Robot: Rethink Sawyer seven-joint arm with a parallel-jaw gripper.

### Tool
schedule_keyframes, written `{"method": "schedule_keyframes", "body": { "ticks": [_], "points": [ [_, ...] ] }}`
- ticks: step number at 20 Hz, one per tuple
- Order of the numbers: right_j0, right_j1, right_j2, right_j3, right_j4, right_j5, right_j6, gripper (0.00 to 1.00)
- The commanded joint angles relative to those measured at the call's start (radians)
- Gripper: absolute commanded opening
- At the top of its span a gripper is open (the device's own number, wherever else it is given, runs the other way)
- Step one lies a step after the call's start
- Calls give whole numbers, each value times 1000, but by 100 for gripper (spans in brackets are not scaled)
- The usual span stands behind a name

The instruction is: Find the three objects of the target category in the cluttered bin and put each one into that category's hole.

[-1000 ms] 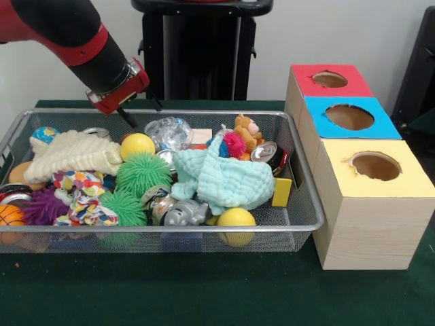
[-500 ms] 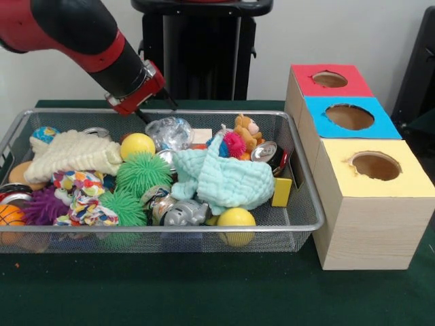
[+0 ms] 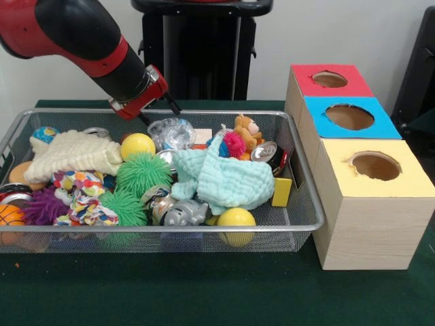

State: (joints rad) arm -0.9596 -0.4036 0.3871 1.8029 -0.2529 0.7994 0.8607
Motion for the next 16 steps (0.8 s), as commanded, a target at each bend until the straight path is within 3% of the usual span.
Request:
{"method": "schedule_keyframes", "body": {
  "ticks": [1, 16],
  "points": [
    [9, 63, -5, -33, -9, -70, 117, 100],
    [38, -7, 3, -80, 47, 68, 139, 100]
  ]
}}
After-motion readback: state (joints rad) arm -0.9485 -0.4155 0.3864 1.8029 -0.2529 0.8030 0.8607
